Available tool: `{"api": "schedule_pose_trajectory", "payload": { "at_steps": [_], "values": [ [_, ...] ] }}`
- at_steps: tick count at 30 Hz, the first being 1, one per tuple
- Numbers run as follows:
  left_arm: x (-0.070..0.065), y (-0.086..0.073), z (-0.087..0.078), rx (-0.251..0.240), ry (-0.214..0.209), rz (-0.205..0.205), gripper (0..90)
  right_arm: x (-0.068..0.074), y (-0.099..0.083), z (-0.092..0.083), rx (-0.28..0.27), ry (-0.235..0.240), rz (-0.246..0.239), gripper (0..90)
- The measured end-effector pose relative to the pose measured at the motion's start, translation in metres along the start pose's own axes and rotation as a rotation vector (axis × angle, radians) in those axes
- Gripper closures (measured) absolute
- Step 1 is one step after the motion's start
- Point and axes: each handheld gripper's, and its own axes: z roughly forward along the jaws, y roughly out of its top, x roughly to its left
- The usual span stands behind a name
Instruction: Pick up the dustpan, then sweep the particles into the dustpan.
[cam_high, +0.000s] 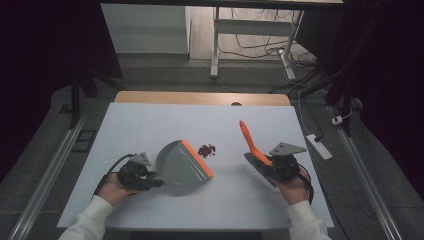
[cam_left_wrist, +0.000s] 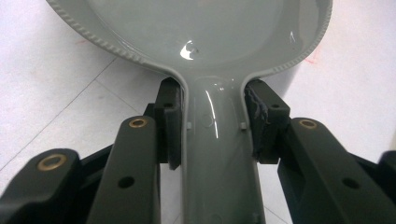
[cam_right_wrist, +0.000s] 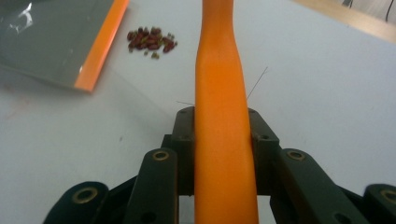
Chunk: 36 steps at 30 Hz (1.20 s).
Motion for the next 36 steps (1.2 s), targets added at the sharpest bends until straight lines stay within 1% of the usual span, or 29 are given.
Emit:
{"api": "schedule_pose_trajectory", "payload": {
  "at_steps": [2, 3, 4, 10, 14, 17, 20, 22, 26, 31, 33, 36],
  "values": [
    [-0.001, 0.000, 0.000, 0.001, -0.003, 0.005, 62.0, 0.000, 0.008, 0.004, -0.013, 0.005, -0.013, 70.5],
    [-0.001, 0.000, 0.000, 0.002, -0.004, 0.010, 62.0, 0.001, 0.012, 0.007, -0.015, 0.006, -0.011, 70.6],
    [-0.001, 0.000, -0.001, 0.000, -0.005, 0.008, 62.0, 0.001, 0.016, 0.010, -0.018, 0.009, -0.018, 70.6],
    [0.000, -0.001, -0.002, -0.003, -0.008, 0.005, 62.0, 0.007, 0.034, 0.029, -0.026, 0.047, -0.020, 70.6],
    [-0.001, -0.002, -0.002, -0.006, -0.008, 0.002, 62.0, 0.013, 0.047, 0.043, -0.030, 0.057, -0.042, 70.6],
    [-0.001, -0.003, -0.002, -0.007, -0.006, 0.000, 62.0, 0.016, 0.055, 0.054, -0.031, 0.063, -0.047, 70.6],
    [-0.001, -0.003, -0.002, -0.010, -0.013, -0.002, 62.0, 0.018, 0.062, 0.065, -0.033, 0.071, -0.050, 70.6],
    [-0.002, -0.003, -0.002, -0.008, -0.012, 0.001, 62.0, 0.018, 0.066, 0.070, -0.035, 0.076, -0.053, 70.6],
    [-0.001, -0.003, -0.002, -0.011, -0.013, -0.004, 61.9, 0.016, 0.072, 0.079, -0.043, 0.071, -0.049, 70.6],
    [-0.001, -0.003, -0.001, -0.010, -0.014, -0.001, 61.9, 0.012, 0.077, 0.090, -0.042, 0.058, -0.038, 70.6],
    [-0.001, -0.002, -0.001, -0.009, -0.016, -0.003, 62.0, 0.011, 0.078, 0.096, -0.032, 0.059, -0.031, 70.6],
    [-0.001, -0.002, 0.000, -0.005, -0.015, -0.005, 61.9, 0.008, 0.079, 0.106, -0.012, 0.055, -0.034, 70.6]
  ]
}}
